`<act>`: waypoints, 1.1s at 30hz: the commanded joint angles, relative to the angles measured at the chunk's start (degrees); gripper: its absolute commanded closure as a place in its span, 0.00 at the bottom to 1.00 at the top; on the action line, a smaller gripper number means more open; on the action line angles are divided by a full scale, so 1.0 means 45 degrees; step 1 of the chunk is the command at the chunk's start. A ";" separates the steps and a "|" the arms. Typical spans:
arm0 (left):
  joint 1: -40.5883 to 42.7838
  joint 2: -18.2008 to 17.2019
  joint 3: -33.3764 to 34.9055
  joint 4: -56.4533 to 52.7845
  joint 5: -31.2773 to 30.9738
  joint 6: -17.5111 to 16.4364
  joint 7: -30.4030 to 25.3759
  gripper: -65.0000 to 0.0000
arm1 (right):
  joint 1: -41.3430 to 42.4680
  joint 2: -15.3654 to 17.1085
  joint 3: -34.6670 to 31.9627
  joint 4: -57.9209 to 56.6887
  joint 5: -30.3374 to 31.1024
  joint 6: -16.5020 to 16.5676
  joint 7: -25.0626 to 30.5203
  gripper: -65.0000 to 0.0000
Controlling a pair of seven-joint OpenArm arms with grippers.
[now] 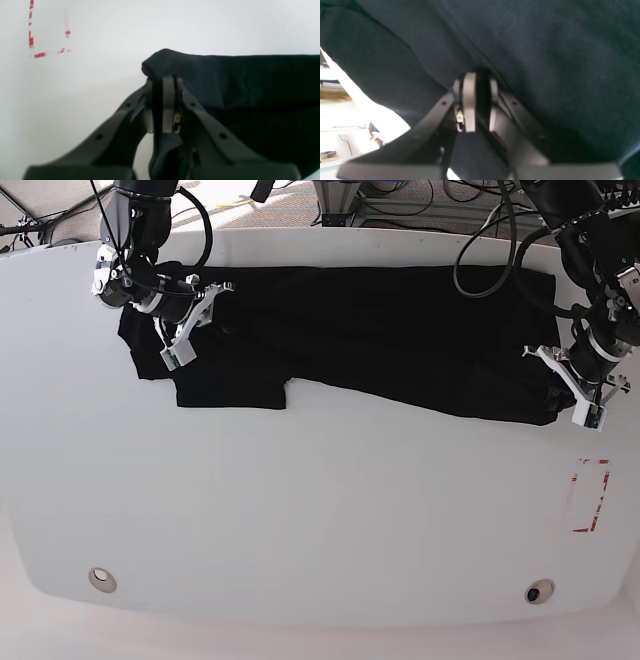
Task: Fold the T-shirt properly
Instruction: 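Grasp the shirt's folded end with the left gripper and tug it outward, then regrasp the shirt end with the left gripper and pull it taut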
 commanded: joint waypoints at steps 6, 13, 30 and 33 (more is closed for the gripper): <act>0.1024 -0.0594 -0.0022 0.1141 -0.0282 -0.0008 -0.0334 0.88 | -0.0154 0.0135 0.0009 -0.0065 -0.1386 -0.0318 -0.0960 0.88; 0.1884 -0.1337 -0.0101 0.1122 -0.0184 -0.0008 -0.0334 0.88 | -0.0174 0.0135 -0.0011 -0.0065 -0.1386 -0.0318 -0.0960 0.88; 0.0771 -0.1239 -0.2406 -0.1496 -0.1493 -0.0008 -0.0061 0.56 | -0.0154 0.0115 0.0009 -0.0065 -0.1347 -0.0318 -0.0940 0.88; 0.0009 -0.1239 -0.2484 -0.2238 -0.1298 -0.0008 0.0740 0.48 | -0.0174 0.0115 -0.0011 -0.0065 -0.1327 -0.0318 -0.0940 0.88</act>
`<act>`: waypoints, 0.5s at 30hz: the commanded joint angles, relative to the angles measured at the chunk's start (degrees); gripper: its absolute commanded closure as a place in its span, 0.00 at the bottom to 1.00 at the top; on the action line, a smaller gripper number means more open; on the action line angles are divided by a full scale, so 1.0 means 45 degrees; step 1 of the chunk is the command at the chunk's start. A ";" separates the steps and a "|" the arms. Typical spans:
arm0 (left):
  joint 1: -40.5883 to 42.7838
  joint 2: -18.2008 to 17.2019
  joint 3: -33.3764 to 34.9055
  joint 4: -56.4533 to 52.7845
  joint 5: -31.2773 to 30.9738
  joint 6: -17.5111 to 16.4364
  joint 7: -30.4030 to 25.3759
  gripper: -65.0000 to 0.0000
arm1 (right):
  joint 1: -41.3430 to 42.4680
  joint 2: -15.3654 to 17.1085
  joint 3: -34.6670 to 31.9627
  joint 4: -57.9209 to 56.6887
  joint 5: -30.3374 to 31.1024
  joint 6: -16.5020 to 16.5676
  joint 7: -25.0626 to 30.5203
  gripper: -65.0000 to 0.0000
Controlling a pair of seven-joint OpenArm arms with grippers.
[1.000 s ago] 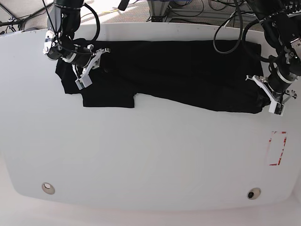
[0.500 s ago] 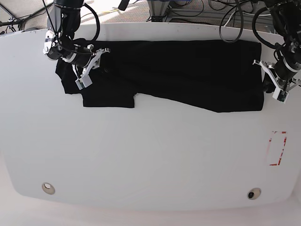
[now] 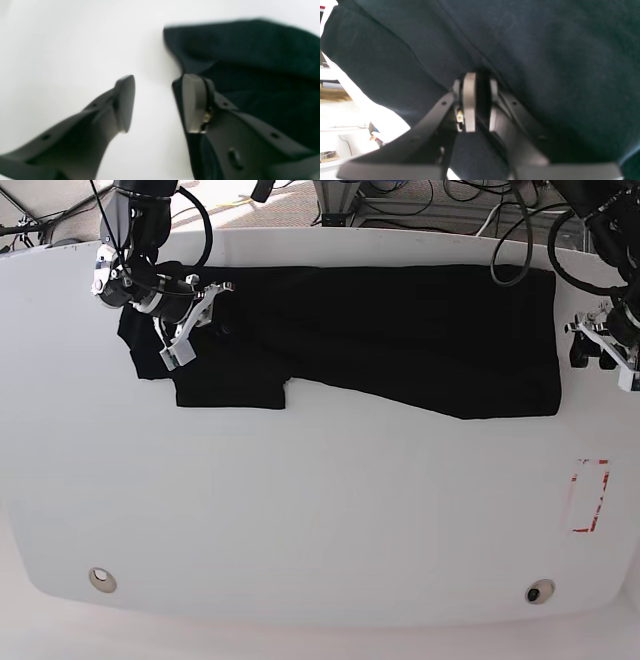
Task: Fold the T-shirt properly
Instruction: 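Regrasp the shirt end with the left gripper and pull it taut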
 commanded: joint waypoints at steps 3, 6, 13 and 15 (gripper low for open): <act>-0.0868 -0.0272 0.0008 -0.0409 -0.0550 -0.0017 0.0013 0.47 | -0.0198 0.0110 0.0043 -0.0065 -0.1371 -0.0323 -0.0945 0.88; -0.1767 -0.0136 0.0027 -0.1191 -0.0472 -0.0017 -0.0006 0.47 | -0.0159 0.0110 0.0023 -0.0065 -0.1352 -0.0323 -0.0945 0.88; -0.2919 -0.0038 0.0008 -0.3144 -0.0453 -0.0017 -0.0045 0.47 | -0.0257 0.0110 0.0062 -0.0065 -0.1371 -0.0323 -0.0926 0.88; -0.3330 -0.0018 0.0047 -0.3672 -0.0453 -0.0017 -0.0045 0.47 | -0.0218 0.0110 0.0062 -0.0045 -0.1332 -0.0323 -0.0926 0.88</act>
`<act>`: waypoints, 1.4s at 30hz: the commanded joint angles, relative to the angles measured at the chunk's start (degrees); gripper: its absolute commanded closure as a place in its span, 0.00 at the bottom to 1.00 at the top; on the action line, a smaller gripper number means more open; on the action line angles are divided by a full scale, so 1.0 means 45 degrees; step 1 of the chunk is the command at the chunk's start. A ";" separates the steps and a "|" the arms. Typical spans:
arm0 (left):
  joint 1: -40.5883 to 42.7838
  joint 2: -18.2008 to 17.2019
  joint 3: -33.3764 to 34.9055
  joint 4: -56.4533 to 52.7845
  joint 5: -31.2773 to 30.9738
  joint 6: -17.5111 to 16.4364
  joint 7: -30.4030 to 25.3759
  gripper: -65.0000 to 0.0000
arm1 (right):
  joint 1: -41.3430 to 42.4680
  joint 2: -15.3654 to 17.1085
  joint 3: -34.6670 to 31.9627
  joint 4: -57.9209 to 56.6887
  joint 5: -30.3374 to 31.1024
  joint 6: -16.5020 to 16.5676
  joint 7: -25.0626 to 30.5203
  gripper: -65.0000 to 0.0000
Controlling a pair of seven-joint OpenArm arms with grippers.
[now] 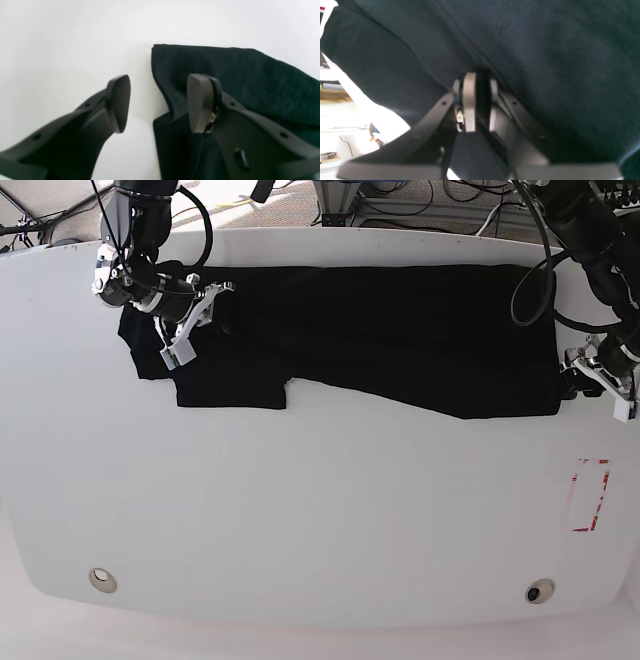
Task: Fold the T-shirt properly
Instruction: 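Regrasp the shirt end with the left gripper and pull it taut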
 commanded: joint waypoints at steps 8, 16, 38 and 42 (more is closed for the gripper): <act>-0.0806 -0.0251 0.0223 -0.1293 -0.0239 0.0066 -0.1114 0.47 | -0.0194 0.0120 0.0058 -0.0045 -0.1351 -0.0318 -0.1018 0.88; -0.0786 -0.0623 0.0985 -0.2583 -0.0239 0.0554 -0.2012 0.47 | -0.0194 0.0120 0.0077 -0.0045 -0.1332 -0.0318 -0.1018 0.88; -0.2212 -0.0662 0.2196 -0.5591 0.0425 0.0554 -0.3146 0.47 | -0.0272 0.0120 0.0058 -0.0045 -0.1332 -0.0318 -0.1018 0.88; -0.2310 -0.0603 0.2254 -0.5689 0.0445 0.0554 -0.3165 0.48 | -0.0194 0.0120 0.0058 -0.0045 -0.1351 -0.0318 -0.1018 0.88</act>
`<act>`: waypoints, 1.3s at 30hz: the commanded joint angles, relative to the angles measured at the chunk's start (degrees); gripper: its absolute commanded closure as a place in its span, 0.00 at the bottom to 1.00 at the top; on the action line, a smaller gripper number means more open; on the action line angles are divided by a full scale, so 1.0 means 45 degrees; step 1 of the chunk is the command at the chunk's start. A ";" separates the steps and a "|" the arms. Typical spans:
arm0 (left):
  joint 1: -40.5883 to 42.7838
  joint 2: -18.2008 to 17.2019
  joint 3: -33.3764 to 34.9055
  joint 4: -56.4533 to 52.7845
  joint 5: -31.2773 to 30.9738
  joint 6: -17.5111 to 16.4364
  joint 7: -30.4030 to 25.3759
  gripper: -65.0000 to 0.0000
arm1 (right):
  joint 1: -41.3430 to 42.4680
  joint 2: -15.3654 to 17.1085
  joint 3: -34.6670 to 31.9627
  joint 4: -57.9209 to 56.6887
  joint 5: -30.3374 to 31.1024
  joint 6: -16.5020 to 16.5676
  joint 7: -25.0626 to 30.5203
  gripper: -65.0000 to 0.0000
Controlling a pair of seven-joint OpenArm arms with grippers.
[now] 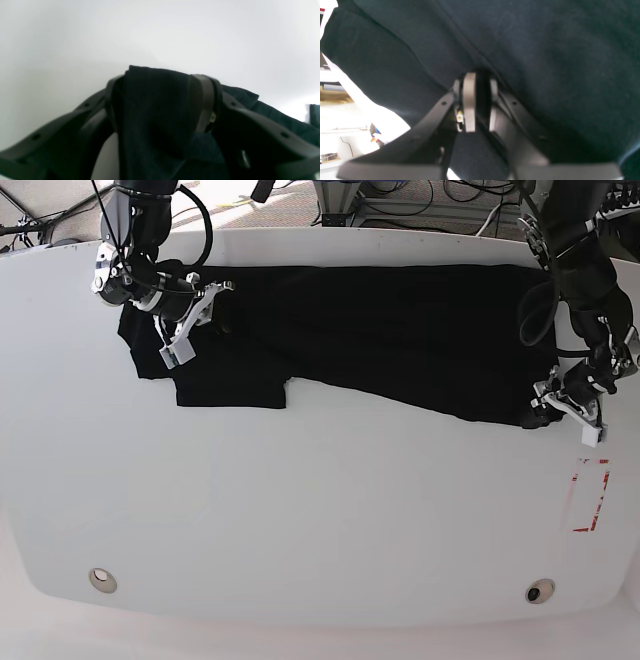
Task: Fold the T-shirt properly
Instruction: 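Regrasp the shirt end with the left gripper and pull it taut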
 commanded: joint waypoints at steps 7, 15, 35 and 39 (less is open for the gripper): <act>-0.0407 -0.0220 0.0191 0.0033 0.0183 0.0039 0.0182 0.51 | -0.0165 0.0125 0.0009 -0.0089 -0.1361 -0.0318 -0.1023 0.88; -0.0739 -0.0239 0.1402 0.0033 0.0163 0.0059 0.0143 0.97 | -0.0145 0.0125 0.0009 -0.0089 -0.1361 -0.0318 -0.1023 0.88; 0.2035 0.0308 0.1402 0.7671 0.0124 -0.0537 -0.0424 0.98 | -0.0126 0.0125 0.0009 -0.0089 -0.1361 -0.0318 -0.1023 0.88; 0.3070 0.0308 0.1402 0.9058 0.0144 -0.0537 -0.0424 0.98 | -0.0145 0.0125 0.0009 -0.0089 -0.1381 -0.0318 -0.1023 0.88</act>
